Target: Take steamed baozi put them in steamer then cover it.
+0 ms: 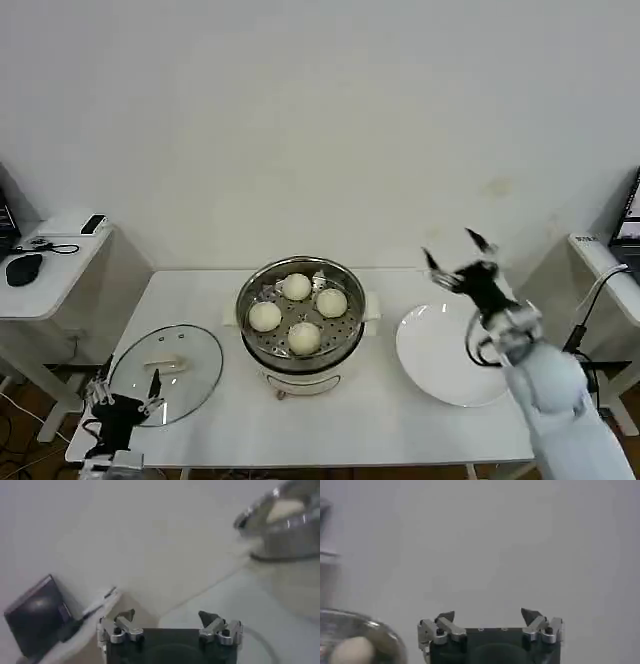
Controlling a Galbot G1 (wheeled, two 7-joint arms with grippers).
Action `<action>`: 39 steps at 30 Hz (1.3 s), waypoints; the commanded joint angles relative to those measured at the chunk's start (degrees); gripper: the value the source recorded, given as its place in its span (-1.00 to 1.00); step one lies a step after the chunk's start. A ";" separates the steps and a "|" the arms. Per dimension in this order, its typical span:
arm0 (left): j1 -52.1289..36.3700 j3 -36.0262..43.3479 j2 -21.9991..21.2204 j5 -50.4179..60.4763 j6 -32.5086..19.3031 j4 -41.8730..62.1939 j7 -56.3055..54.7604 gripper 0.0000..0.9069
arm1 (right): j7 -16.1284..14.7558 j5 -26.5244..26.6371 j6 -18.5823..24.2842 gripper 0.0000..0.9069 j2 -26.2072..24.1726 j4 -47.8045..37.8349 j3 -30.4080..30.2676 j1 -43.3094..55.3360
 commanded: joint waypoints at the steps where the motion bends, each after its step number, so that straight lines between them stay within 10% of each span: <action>1: 0.98 0.94 3.84 28.59 -3.88 8.55 -4.28 1.00 | -0.06 -3.77 6.33 1.00 9.17 3.52 16.10 -17.98; 39: -22.73 12.97 11.26 34.11 -3.55 30.46 -2.36 1.00 | -0.33 -9.28 8.55 1.00 14.39 3.97 13.58 -22.85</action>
